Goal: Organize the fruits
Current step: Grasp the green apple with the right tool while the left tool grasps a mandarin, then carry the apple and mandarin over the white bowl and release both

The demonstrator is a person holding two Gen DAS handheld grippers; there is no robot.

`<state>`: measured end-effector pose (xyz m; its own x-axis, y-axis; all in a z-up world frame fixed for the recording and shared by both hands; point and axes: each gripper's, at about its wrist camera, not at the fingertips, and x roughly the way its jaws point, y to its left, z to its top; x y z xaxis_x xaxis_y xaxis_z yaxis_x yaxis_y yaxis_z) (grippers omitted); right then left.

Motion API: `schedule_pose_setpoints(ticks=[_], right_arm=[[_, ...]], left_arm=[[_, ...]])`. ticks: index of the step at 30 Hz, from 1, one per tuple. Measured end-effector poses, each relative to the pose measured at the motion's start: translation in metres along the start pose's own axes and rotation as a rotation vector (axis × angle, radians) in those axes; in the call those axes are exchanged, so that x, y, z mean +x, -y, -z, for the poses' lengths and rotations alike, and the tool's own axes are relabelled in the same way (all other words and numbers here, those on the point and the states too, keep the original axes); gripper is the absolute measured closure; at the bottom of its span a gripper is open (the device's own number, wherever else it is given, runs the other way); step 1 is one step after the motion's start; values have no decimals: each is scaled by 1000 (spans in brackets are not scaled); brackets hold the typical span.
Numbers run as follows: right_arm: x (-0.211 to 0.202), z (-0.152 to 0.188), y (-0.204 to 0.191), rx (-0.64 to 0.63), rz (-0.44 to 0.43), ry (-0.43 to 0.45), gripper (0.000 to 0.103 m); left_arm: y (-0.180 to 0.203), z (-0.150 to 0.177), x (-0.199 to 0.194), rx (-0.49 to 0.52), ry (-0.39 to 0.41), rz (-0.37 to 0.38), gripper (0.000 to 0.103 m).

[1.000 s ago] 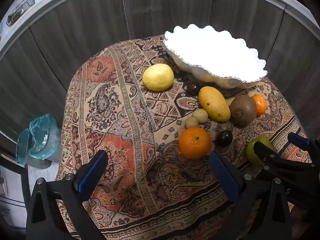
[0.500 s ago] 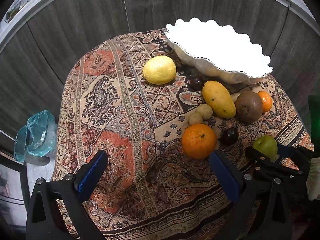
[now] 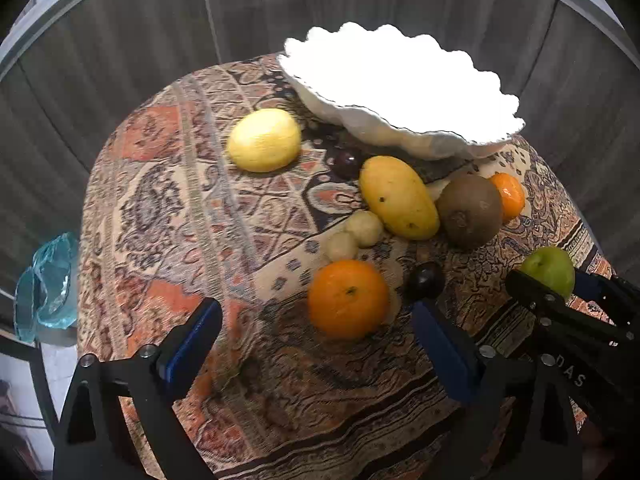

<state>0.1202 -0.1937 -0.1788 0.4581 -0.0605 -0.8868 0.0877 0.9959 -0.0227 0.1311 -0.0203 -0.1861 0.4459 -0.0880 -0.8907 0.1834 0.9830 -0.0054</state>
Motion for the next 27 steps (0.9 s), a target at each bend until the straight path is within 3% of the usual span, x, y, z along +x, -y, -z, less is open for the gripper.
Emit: schedule_pose_setpoints(ticks=[15,27], right_arm=[[9,-4,15,49,7,-12,53],[-5,-4,12,44,0,13,53]], left_arm=[[16,-8,31,42,-56,33,54],[19,-7,15,67,-26,29,56]])
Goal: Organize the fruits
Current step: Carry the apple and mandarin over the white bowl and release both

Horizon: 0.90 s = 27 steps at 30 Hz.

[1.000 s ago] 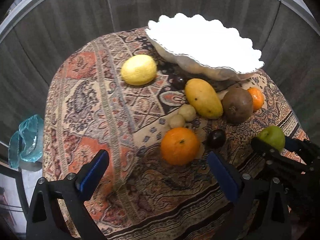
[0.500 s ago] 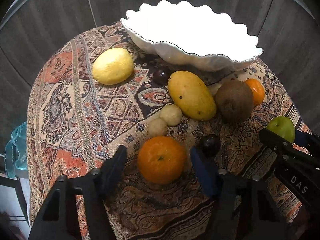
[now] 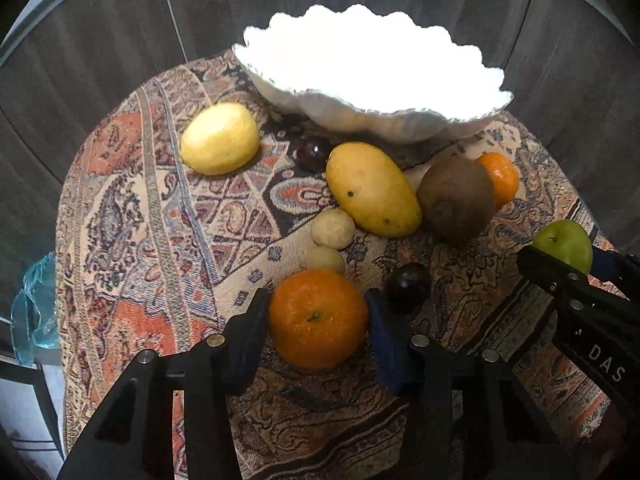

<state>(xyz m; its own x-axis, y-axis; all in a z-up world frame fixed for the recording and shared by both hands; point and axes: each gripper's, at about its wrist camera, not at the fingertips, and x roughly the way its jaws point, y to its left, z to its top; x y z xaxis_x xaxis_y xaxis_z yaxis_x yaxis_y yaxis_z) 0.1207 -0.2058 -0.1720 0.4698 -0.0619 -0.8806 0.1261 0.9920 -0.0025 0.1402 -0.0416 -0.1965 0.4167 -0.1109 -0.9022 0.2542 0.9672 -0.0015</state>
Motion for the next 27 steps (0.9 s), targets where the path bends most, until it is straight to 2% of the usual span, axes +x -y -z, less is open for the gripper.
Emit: schedule_pose_setpoints(ticks=[6,14,27], right_arm=[[-16,-4,0,-1,-22,30,53],[-44,-23,-2,-11,-46,106,53],[-63,-92,2,-21,-35,230,53]], left_arm=[[-4,-2,-25,-5,39,-16,57],[-3,-19,-58,11,112,-34,57],[-3,-88,-86,15,247,-37,57]])
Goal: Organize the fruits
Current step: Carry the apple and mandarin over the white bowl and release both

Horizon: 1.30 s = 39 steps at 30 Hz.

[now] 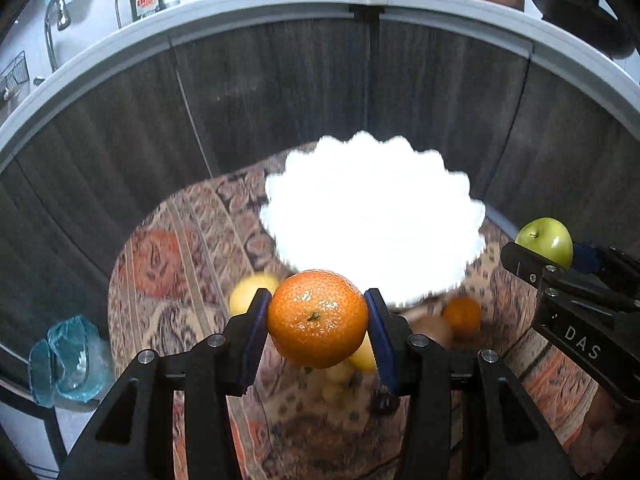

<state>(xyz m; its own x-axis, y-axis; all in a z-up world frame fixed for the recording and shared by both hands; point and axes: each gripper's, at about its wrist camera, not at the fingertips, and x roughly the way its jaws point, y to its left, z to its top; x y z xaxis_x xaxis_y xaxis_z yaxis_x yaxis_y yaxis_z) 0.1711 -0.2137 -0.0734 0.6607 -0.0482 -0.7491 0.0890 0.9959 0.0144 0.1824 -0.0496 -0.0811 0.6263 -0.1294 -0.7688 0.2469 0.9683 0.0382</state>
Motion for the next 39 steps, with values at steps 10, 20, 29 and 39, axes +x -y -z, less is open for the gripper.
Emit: schedule_pose_setpoints(ticks=[10,20,29,39], right_arm=[[25,-45,7,-3,46,41,53],[65,-53,11,9,32,-20,53],[92,-50,10,5,26,-82,53],[105,-50,7,-1,40,-115,52]], left_arm=[[-3,-41,29,2,27,-3,56],[-5,-51,77,-10,-31,20,56],[-6,-51,103,-3,-70,31,55],[-11,-52,102,9,-56,-8,33]])
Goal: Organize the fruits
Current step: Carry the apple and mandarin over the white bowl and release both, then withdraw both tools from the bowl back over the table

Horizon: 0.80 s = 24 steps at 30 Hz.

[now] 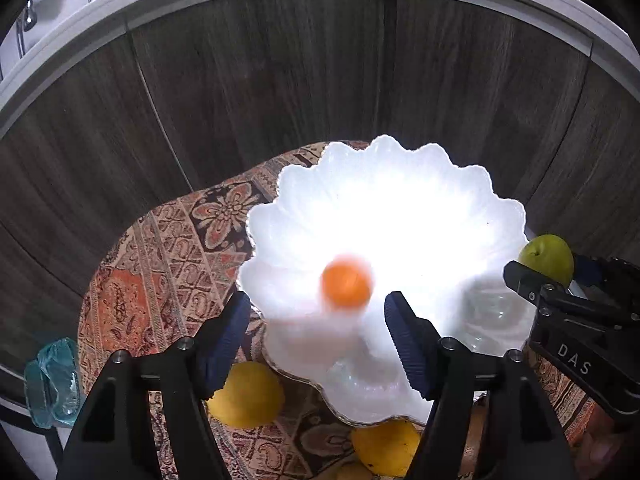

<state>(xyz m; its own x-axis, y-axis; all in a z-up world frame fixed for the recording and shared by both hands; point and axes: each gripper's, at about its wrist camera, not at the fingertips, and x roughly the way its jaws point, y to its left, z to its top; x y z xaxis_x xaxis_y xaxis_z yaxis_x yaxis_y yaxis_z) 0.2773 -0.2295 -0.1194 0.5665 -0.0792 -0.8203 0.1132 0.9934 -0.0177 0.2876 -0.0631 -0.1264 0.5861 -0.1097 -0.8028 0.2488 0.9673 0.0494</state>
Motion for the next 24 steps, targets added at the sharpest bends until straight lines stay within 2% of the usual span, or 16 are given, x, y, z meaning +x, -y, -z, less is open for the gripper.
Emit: schedule_pose_setpoints(ticks=[1,5,7,15,24], right_arm=[[-1,0,1,5,2,4,49],[-13,-3,0,17,36,51,22],[-21,-4,0,19,53,73,18],[-48,-7,-1,28,79,133,14],[-89,-1,-4,31,62,204,11]], left_arm=[[-1,0,-1,0,1,-3,32],[-5,-1,-7,-8,15,-33,24],[-6,-1,-11,-17,25,-39,18],[-8,-3,-38,-22,70,-79,8],[-9,8,-79,-35,126,-94,4]])
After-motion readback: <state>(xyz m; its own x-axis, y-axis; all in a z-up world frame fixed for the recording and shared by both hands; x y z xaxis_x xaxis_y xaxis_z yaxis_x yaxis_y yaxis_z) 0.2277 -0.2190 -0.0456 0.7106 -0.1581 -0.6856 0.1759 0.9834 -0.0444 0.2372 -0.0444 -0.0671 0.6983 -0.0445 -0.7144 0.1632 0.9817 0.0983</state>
